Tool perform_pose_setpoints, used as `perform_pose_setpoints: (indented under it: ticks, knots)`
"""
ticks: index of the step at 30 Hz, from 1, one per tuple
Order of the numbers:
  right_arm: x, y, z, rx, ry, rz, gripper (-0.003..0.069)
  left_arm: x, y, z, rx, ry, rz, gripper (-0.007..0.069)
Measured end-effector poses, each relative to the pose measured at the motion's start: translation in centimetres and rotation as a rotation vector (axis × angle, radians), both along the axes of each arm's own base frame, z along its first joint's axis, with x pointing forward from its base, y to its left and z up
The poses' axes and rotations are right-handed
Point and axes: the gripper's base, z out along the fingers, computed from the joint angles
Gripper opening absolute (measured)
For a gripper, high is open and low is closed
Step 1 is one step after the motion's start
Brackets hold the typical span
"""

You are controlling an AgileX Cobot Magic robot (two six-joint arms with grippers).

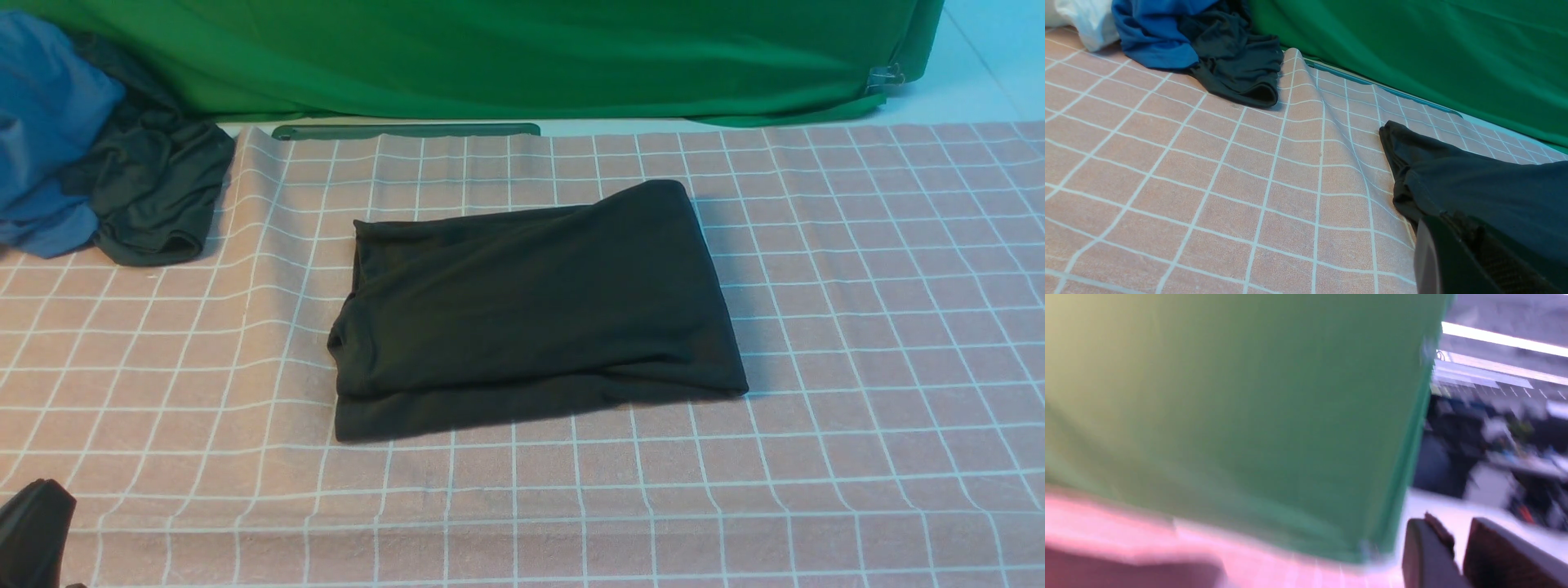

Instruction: Fold a long-sleeved shirt over a pink coffee tablecloth.

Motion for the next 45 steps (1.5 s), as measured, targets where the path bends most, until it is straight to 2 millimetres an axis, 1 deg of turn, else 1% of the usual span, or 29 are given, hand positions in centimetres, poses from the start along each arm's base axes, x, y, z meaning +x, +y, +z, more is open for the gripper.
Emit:
perform_pose_setpoints:
  ticks: [1,3,4,5,6,8,10,22,32,45]
  knots:
    - [0.6,-0.1,-1.3,-0.016,0.027,-0.019,0.0192,0.0,0.0,0.0,0.0,0.0,0.0,0.0014]
    - [1.8,-0.2,-4.8,-0.034,0.107,-0.051,0.0197,0.0,0.0,0.0,0.0,-0.001,0.0,0.0014]
    - [1.9,-0.2,-5.2,-0.036,0.114,-0.054,0.0197,0.0,0.0,0.0,0.0,-0.001,0.0,0.0014]
    - [2.4,-0.3,-7.8,-0.038,0.181,-0.065,0.0196,0.0,0.0,0.0,0.0,-0.002,0.0,0.0014]
    - [2.6,-0.3,-8.8,-0.04,0.213,-0.067,0.0196,0.0,0.0,0.0,0.0,-0.002,0.0,0.0014]
    - [2.6,-0.2,-10.2,-0.047,0.296,-0.054,0.0196,0.0,0.0,0.0,0.0,-0.005,0.0,0.0014]
    - [2.5,-0.2,-11.0,-0.057,0.36,-0.042,0.0196,0.0,0.0,0.0,0.0,-0.005,0.0,0.0014]
    - [2.5,0.3,-11.0,0.059,0.37,0.031,0.0196,0.0,0.0,0.0,0.011,-0.004,0.001,0.0014]
    - [2.5,0.3,-11.0,0.08,0.366,0.03,0.0197,0.0,0.0,0.0,0.011,-0.004,0.001,0.0014]
    - [2.5,0.3,-11.0,0.081,0.366,0.03,0.0217,0.0,0.0,0.0,0.011,-0.004,0.001,0.0014]
